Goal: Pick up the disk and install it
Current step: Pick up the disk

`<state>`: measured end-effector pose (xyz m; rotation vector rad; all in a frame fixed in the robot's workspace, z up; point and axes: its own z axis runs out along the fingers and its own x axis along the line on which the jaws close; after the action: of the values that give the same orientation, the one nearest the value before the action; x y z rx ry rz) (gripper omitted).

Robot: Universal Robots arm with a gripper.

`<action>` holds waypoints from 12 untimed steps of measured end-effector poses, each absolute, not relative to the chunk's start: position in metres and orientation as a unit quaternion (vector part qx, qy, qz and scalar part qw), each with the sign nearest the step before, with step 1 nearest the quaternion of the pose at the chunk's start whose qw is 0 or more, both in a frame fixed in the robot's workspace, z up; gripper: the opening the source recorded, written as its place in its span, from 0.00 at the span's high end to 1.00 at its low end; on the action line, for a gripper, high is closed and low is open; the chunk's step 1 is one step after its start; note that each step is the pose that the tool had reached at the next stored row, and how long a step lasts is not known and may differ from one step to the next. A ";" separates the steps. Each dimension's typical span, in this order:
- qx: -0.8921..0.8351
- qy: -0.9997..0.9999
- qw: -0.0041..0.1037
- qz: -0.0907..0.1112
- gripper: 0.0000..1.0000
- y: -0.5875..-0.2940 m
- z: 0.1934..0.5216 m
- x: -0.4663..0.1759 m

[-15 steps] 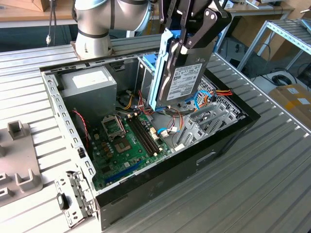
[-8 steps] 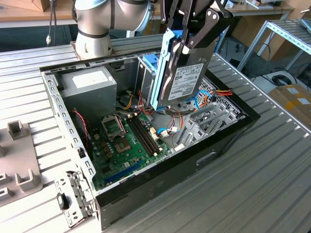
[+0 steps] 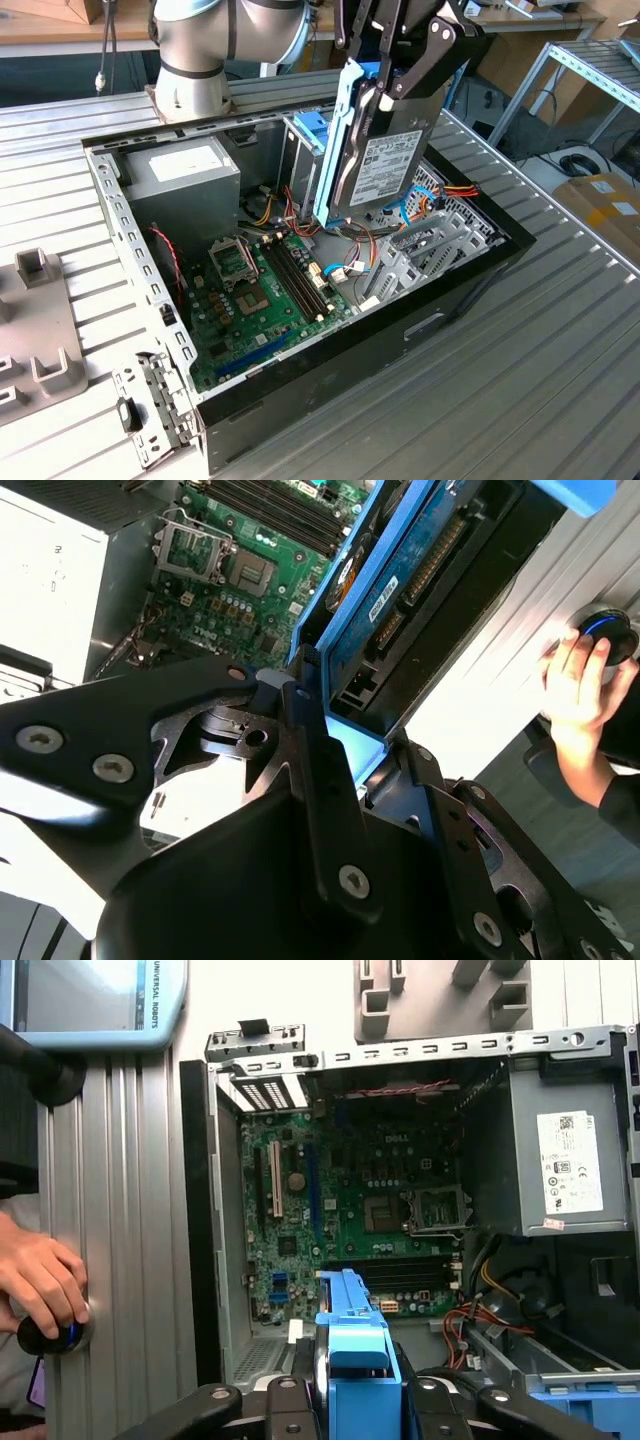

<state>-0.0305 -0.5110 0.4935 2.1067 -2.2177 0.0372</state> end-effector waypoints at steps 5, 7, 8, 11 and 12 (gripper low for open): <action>0.688 -0.724 0.042 0.013 0.63 -0.511 0.493 -0.027; 0.688 -0.724 0.042 0.013 0.63 -0.511 0.493 -0.025; 0.688 -0.724 0.042 0.013 0.63 -0.511 0.493 -0.025; 0.688 -0.724 0.043 0.014 0.63 -0.511 0.493 -0.022; 0.688 -0.724 0.043 0.014 0.63 -0.511 0.493 -0.022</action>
<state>-0.0215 -0.5110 0.4931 2.1047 -2.2157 0.0416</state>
